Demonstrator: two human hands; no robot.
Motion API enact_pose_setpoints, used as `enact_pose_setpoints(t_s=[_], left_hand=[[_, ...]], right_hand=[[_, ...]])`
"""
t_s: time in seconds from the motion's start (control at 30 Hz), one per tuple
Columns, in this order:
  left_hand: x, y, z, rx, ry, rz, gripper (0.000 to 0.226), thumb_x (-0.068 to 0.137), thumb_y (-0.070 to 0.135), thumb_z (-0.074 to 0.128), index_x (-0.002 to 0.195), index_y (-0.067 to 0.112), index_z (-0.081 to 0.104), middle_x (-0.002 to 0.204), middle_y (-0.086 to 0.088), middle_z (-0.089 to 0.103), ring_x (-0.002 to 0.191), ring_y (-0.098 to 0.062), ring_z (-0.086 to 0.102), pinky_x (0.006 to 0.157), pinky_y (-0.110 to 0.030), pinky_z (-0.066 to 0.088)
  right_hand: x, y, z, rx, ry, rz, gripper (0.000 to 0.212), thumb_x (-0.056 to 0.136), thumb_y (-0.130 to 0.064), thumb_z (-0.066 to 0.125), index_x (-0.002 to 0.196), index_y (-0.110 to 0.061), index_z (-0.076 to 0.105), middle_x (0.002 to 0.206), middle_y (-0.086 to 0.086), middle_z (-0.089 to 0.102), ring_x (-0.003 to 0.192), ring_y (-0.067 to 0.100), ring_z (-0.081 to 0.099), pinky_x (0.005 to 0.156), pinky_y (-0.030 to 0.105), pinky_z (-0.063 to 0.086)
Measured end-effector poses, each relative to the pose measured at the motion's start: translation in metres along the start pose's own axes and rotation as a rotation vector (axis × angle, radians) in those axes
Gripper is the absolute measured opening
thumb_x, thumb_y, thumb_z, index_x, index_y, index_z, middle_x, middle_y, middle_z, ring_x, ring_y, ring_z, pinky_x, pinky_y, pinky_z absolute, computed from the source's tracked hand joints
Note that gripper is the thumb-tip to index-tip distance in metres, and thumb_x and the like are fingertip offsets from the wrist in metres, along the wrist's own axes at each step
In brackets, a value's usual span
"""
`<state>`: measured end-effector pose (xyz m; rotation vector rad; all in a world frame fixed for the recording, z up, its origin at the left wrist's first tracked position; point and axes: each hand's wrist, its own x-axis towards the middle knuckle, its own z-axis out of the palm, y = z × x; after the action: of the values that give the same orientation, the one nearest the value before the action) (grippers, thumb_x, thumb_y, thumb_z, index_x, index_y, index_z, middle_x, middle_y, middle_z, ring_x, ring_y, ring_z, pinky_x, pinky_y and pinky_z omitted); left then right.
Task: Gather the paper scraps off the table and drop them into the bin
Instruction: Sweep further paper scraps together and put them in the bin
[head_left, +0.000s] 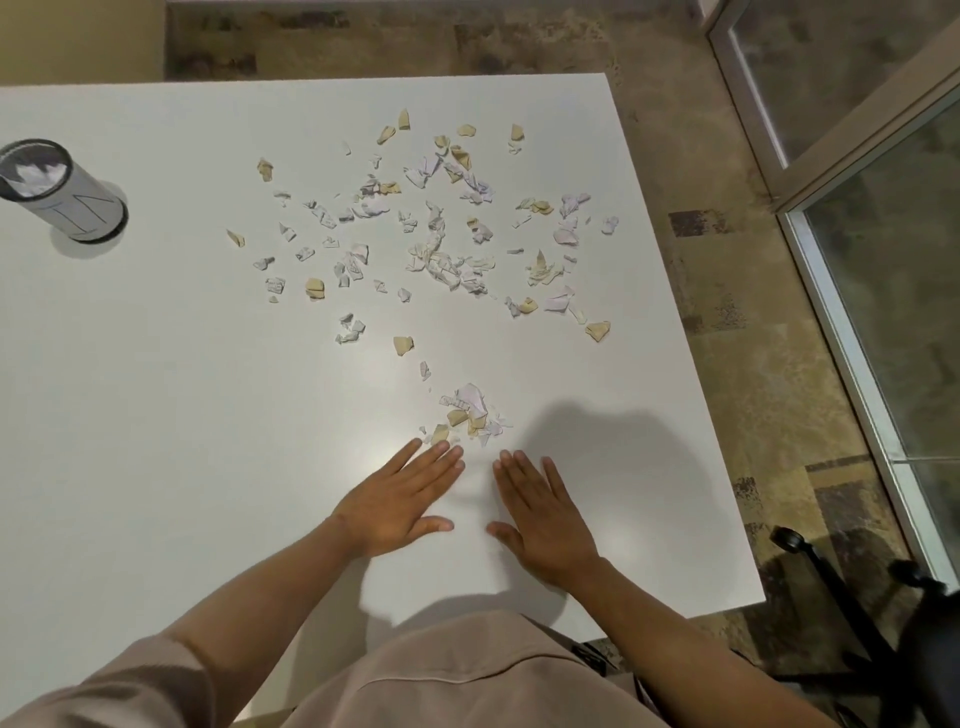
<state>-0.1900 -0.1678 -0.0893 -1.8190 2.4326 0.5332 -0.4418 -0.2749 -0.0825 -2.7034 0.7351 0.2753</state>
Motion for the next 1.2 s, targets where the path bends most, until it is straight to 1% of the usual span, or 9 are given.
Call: enact_pose_setpoints(t_s=[0.17,0.37,0.43,0.5,0.57,0.7,0.8,1.0,1.2], left_hand=[[0.016,-0.010,-0.008,-0.022,0.023,-0.058,0.076,0.100,0.063,0.025,0.155,0.010,0.017,0.163,-0.007,0.014,0.152,-0.022,0.005,0.121,-0.045,0.009],[0.030,-0.022,-0.015,-0.071,0.073,-0.101,0.072,0.101,0.060,0.025,0.155,0.013,0.018,0.162,-0.004,0.011,0.152,-0.018,0.002,0.122,-0.041,0.002],[0.033,-0.027,-0.018,-0.120,0.121,-0.094,0.067,0.102,0.056,0.027,0.155,0.015,0.020,0.162,-0.001,0.013,0.151,-0.016,0.002,0.123,-0.038,0.002],[0.034,-0.032,-0.023,-0.223,0.247,-0.102,0.059,0.102,0.048,0.041,0.149,0.013,0.037,0.157,-0.004,0.032,0.149,-0.019,0.021,0.121,-0.038,0.016],[0.037,-0.039,-0.032,-0.309,0.434,-0.155,0.046,0.098,0.037,0.055,0.134,0.008,0.057,0.136,-0.009,0.058,0.132,-0.026,0.049,0.109,-0.041,0.039],[0.043,-0.056,-0.057,-0.380,0.674,-0.441,0.041,0.099,0.034,0.046,0.121,0.003,0.062,0.114,-0.010,0.060,0.103,-0.026,0.057,0.093,-0.031,0.042],[0.045,-0.073,-0.067,-0.384,0.676,-0.658,0.046,0.096,0.035,0.045,0.124,0.001,0.060,0.125,-0.017,0.058,0.119,-0.030,0.051,0.101,-0.036,0.038],[0.057,-0.112,-0.082,-0.367,0.600,-0.802,0.056,0.095,0.038,0.049,0.134,-0.002,0.050,0.140,-0.024,0.047,0.134,-0.038,0.040,0.107,-0.049,0.037],[0.078,-0.132,-0.085,-0.437,0.432,-0.834,0.066,0.097,0.047,0.036,0.139,-0.003,0.039,0.141,-0.021,0.042,0.129,-0.042,0.035,0.104,-0.052,0.032]], right_hand=[[0.013,0.000,0.000,-0.037,0.005,-0.100,0.076,0.099,-0.060,0.029,0.155,-0.011,0.015,0.164,0.005,0.009,0.151,0.021,0.007,0.117,0.053,0.016],[0.046,-0.005,-0.016,-0.014,-0.002,0.011,0.074,0.099,-0.063,0.021,0.155,-0.015,0.017,0.163,0.002,0.013,0.151,0.020,0.005,0.120,0.052,0.012],[0.053,-0.005,-0.022,0.033,0.056,0.037,0.071,0.100,-0.059,0.022,0.154,-0.012,0.023,0.161,0.004,0.020,0.150,0.021,0.011,0.119,0.050,0.018],[0.058,-0.003,-0.028,0.144,0.202,0.063,0.062,0.101,-0.052,0.032,0.146,-0.011,0.041,0.154,0.006,0.039,0.144,0.022,0.031,0.115,0.044,0.031],[0.063,0.002,-0.034,0.243,0.344,0.139,0.054,0.101,-0.049,0.037,0.138,-0.013,0.052,0.144,0.004,0.051,0.136,0.018,0.043,0.110,0.037,0.038],[0.080,0.019,-0.048,0.314,0.396,0.357,0.062,0.099,-0.056,0.032,0.142,-0.014,0.046,0.148,0.003,0.045,0.138,0.016,0.036,0.114,0.030,0.028],[0.094,0.040,-0.058,0.362,0.452,0.462,0.060,0.098,-0.051,0.036,0.144,-0.012,0.043,0.153,0.006,0.040,0.142,0.021,0.033,0.116,0.037,0.029],[0.126,0.097,-0.079,0.387,0.429,0.755,0.068,0.097,-0.057,0.029,0.153,-0.018,0.025,0.162,0.005,0.017,0.149,0.022,0.014,0.120,0.037,0.015],[0.153,0.117,-0.080,0.260,0.230,0.688,0.071,0.099,-0.054,0.024,0.155,-0.012,0.010,0.163,0.009,0.007,0.150,0.027,0.005,0.122,0.043,0.004]])
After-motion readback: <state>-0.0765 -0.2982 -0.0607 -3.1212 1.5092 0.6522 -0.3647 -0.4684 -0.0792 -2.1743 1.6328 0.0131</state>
